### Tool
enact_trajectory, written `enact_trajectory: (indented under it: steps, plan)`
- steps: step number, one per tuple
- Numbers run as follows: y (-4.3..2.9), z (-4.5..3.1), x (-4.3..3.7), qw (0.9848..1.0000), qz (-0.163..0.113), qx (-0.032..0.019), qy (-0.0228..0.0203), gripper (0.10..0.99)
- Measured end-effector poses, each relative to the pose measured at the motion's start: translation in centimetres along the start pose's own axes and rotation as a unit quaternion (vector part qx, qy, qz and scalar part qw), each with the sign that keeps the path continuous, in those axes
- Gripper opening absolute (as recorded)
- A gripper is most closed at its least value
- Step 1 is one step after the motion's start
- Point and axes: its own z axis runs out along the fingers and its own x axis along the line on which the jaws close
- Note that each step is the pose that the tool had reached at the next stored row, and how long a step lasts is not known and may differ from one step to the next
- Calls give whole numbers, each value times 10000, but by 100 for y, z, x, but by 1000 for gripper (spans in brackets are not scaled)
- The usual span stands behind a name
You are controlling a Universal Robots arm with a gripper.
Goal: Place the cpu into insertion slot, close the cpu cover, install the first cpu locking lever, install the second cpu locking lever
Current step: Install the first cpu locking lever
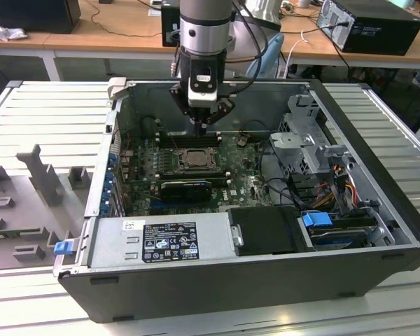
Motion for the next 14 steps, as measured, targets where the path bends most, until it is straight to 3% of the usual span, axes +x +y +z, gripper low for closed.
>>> enact_trajectory:
  steps: [2,5,10,14]
  plan:
    - [1,2,0,10000,-50,-32,-42,106]
    - [0,4,0,9997,-221,-36,-41,106]
    - [2,11,2,9987,-513,8,40,106]
    - [2,15,2,9960,-890,8,48,106]
